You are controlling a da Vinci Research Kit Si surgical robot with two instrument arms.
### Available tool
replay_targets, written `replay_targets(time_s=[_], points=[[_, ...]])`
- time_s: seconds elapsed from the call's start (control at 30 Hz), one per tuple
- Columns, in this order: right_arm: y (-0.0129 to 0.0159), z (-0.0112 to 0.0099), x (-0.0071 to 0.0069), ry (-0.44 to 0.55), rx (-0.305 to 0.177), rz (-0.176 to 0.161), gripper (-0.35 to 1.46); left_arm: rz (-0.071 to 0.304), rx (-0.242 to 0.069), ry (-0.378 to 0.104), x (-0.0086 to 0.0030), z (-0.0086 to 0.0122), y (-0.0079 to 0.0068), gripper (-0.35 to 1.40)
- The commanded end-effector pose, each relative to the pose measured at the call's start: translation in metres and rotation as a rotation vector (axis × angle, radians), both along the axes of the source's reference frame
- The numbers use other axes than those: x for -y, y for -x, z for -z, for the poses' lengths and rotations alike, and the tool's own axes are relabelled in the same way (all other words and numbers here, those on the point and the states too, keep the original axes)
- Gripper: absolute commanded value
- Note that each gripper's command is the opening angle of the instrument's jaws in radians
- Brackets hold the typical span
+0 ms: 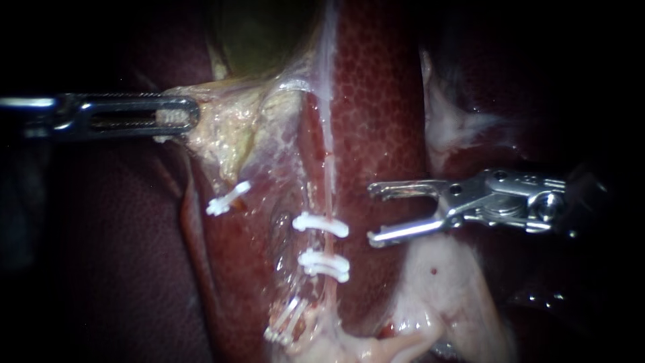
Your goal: Going back third clip right tube
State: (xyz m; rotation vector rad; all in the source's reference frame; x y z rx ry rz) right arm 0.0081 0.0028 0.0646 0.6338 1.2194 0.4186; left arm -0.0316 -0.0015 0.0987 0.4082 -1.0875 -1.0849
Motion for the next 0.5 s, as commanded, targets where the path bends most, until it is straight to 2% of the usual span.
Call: replay_targets(time_s=[0.03, 0.2, 0.27, 0.37, 0.5], points=[[0.0002, 0.0008, -0.0001, 0.017, -0.005, 0.006, 0.6, 0.0, 0.0, 0.0, 0.0, 0.0, 0.0, -0.35], [0.0012, 0.0052, -0.0013, 0.079, -0.028, 0.029, 0.6, 0.0, 0.0, 0.0, 0.0, -0.0001, 0.0001, -0.35], [0.0014, 0.0067, -0.0017, 0.093, -0.042, 0.027, 0.6, 0.001, -0.001, 0.0, 0.0, -0.0001, 0.0001, -0.35], [0.0015, 0.0083, -0.0021, 0.108, -0.054, 0.027, 0.6, -0.001, 0.001, 0.001, 0.0001, -0.0002, 0.0003, -0.35], [0.0014, 0.0091, -0.0021, 0.111, -0.057, 0.026, 0.6, -0.003, 0.002, 0.002, 0.0002, -0.0005, 0.0004, -0.35]])
